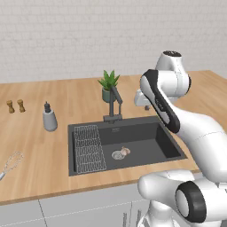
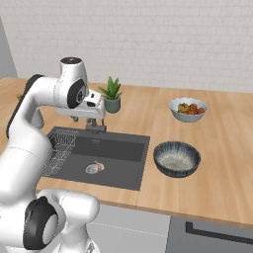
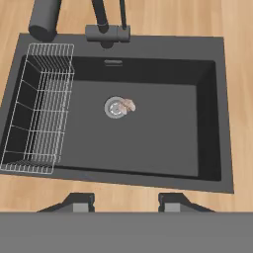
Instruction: Pick the garlic from the sink and place it in the bowl. Then pick the bowl and place it in the microwave. Then close the microwave door and press the start button.
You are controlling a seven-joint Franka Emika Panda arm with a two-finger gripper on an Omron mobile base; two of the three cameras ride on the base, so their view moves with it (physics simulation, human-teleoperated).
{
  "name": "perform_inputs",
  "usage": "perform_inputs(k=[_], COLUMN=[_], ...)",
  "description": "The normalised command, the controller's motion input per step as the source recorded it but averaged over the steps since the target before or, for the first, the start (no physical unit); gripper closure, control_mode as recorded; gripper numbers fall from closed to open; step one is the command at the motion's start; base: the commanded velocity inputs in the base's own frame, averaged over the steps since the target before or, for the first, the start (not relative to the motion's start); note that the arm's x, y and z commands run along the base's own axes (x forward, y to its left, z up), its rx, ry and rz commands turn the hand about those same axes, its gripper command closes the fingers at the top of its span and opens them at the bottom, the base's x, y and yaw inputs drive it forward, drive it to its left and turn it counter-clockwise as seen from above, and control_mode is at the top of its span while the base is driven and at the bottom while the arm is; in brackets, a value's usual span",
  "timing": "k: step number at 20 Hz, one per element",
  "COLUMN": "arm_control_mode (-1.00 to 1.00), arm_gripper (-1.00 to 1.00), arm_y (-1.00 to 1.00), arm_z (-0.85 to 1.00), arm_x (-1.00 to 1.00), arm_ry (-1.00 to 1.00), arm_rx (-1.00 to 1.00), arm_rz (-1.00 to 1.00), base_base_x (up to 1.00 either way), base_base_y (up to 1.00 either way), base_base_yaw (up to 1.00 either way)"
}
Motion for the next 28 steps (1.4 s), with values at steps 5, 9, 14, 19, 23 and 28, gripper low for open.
perform_inputs(k=[5, 9, 14, 19, 23, 28], arm_control_mode=[-1.00, -1.00, -1.00, -1.00, -1.00, -1.00], arm_gripper=[-1.00, -1.00, -1.00, -1.00, -1.00, -1.00], arm_y=[0.00, -0.01, 0.00, 0.00, 0.00, -0.01], arm_z=[0.00, 0.00, 0.00, -0.04, -0.13, -0.17], arm_x=[-0.35, -0.56, -0.63, -0.61, -0.35, 0.00], arm_ry=[-0.01, -0.01, -0.01, 0.00, -0.01, -0.04], arm_rx=[0.00, 0.00, 0.00, 0.00, 0.00, 0.02], arm_rz=[0.00, 0.00, 0.00, 0.00, 0.01, 0.12], base_base_x=[0.00, 0.00, 0.00, 0.00, 0.00, 0.00], base_base_y=[0.00, 0.00, 0.00, 0.00, 0.00, 0.00], base_base_yaw=[0.00, 0.00, 0.00, 0.00, 0.00, 0.00])
